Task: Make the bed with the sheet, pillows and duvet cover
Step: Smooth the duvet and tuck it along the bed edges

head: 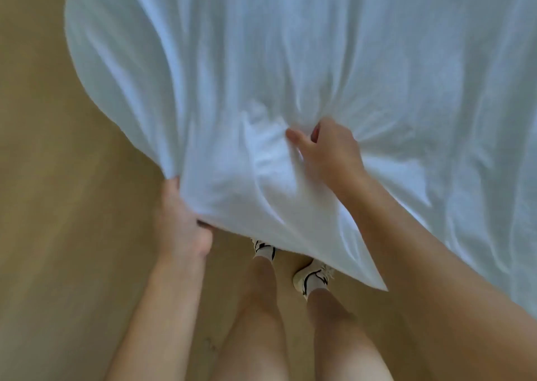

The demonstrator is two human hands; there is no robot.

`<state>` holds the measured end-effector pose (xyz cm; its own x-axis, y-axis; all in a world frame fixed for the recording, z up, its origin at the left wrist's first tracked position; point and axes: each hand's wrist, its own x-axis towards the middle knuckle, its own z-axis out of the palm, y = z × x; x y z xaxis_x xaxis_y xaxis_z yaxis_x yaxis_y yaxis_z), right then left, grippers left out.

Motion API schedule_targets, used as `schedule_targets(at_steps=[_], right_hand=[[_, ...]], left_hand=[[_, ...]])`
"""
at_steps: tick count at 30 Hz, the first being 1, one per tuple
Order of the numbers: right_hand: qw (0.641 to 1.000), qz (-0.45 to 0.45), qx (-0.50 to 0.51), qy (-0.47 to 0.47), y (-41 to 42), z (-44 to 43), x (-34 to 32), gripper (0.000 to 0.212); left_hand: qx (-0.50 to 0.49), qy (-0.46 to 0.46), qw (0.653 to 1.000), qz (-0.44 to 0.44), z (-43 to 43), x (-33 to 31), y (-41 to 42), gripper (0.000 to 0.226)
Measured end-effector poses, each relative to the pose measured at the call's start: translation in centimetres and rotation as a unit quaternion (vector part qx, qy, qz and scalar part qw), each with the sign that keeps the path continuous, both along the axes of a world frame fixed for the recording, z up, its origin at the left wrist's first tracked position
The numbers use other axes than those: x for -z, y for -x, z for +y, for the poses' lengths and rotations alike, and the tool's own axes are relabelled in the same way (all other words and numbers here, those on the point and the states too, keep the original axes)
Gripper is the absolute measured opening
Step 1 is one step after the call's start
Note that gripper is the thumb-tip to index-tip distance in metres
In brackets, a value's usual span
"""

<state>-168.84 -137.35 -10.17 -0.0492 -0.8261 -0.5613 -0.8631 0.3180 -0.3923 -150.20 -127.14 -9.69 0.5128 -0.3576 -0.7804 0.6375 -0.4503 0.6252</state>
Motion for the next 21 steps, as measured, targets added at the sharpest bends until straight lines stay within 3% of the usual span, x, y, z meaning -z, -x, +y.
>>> schedule_targets(at_steps=[3, 6, 7, 10, 12, 14, 18, 21], right_hand=[[0.996, 0.004, -0.090, 0.017, -3.3, 0.9, 0.2, 0.043], [0.992, 0.010, -0.127, -0.026, -6.3, 1.4, 1.6, 0.050], [0.993, 0.005, -0.117, -0.028, -7.0, 1.1, 2.1, 0.051], [0.996, -0.023, -0.083, -0.008, -8.2, 0.3, 2.9, 0.048], [0.997, -0.044, -0.062, -0.002, -8.8, 0.3, 2.8, 0.044], [0.998, -0.058, -0.034, -0.001, -9.4, -0.2, 2.4, 0.042], [0.995, -0.094, -0.006, 0.027, -11.1, -1.6, 1.3, 0.029], [0.995, -0.062, -0.056, 0.062, -12.5, -2.2, 0.8, 0.027]], left_hand=[[-0.027, -0.121, 0.992, -0.012, 3.6, 1.3, -4.9, 0.020], [0.020, -0.151, 0.988, 0.032, 0.3, 5.3, -4.3, 0.012], [0.041, -0.139, 0.987, 0.068, -1.0, 6.5, -3.9, 0.016], [0.092, -0.078, 0.986, 0.114, -4.5, 8.6, -4.6, 0.057], [0.079, -0.015, 0.985, 0.153, -6.8, 9.0, -5.9, 0.073], [0.061, 0.013, 0.982, 0.178, -9.4, 7.6, -6.3, 0.071], [0.025, 0.064, 0.996, 0.059, -9.2, 4.0, -7.2, 0.043], [-0.013, 0.117, 0.993, 0.025, -4.3, 2.9, -11.0, 0.042]])
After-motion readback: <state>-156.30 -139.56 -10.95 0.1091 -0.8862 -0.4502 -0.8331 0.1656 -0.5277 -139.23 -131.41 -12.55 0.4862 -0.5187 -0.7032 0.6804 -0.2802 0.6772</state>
